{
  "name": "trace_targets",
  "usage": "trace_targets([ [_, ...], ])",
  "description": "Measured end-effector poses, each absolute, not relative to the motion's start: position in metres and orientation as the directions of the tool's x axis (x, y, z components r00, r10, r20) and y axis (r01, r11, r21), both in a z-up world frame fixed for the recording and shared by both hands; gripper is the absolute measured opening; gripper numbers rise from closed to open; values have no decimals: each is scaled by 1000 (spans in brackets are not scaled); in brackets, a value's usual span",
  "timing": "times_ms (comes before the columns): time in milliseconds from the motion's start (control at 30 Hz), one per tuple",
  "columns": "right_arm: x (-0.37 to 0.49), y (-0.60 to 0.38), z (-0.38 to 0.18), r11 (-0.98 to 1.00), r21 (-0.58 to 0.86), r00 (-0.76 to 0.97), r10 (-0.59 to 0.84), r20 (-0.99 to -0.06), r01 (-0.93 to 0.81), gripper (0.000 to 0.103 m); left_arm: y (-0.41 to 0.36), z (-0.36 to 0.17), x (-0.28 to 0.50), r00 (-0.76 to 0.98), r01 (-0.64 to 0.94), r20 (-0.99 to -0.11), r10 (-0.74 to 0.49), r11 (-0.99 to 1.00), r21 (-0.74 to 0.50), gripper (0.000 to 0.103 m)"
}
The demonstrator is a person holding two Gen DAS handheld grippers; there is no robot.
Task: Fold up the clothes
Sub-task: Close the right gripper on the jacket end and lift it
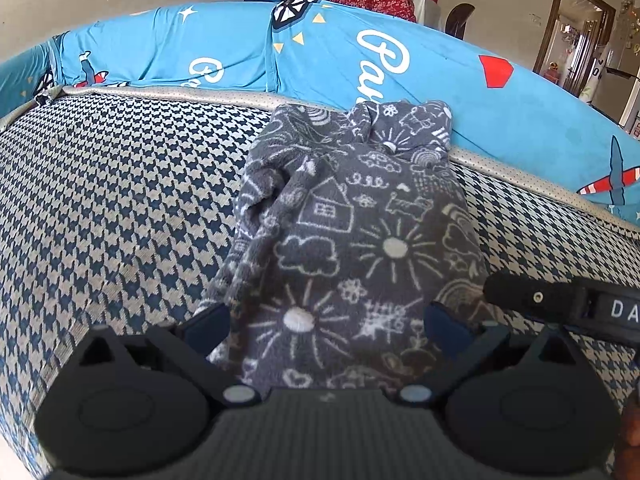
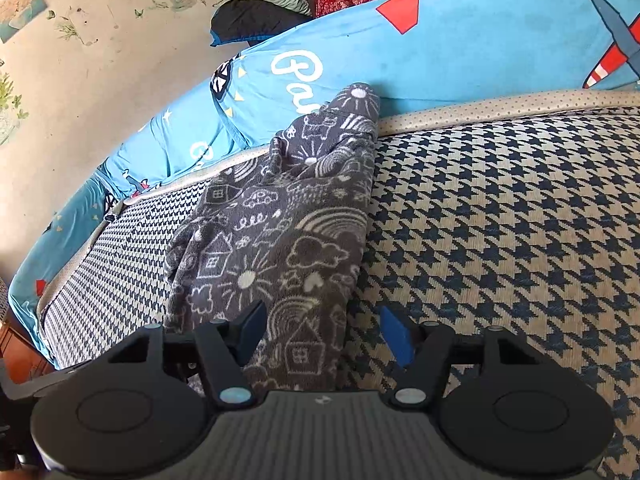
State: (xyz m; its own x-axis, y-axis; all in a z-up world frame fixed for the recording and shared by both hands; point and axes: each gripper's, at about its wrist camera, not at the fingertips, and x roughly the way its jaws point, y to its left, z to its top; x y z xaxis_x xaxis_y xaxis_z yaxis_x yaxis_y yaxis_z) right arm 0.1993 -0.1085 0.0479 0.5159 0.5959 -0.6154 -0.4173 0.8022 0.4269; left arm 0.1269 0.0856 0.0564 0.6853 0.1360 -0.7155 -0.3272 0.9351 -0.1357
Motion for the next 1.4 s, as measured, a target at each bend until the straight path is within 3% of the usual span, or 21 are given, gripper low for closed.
trace_targets([
  [533, 267, -103, 43, 701, 609, 513, 702, -494, -372, 57, 96, 52, 148, 658, -368, -738, 151, 919, -140, 103],
  [1167, 339, -96, 4, 652, 706, 526, 718, -456, -278, 56, 98, 49, 151, 644, -371, -753, 139, 917, -148, 103],
  [1233, 345, -94, 2, 638, 716, 520, 730, -445, -284, 55, 98, 48, 151, 642, -370, -754, 137, 917, -148, 103],
  [1400, 356, -86, -4, 614, 727, 499, 755, -426, -308, 35, 99, 46, 152, 634, -371, -761, 134, 917, -148, 103],
])
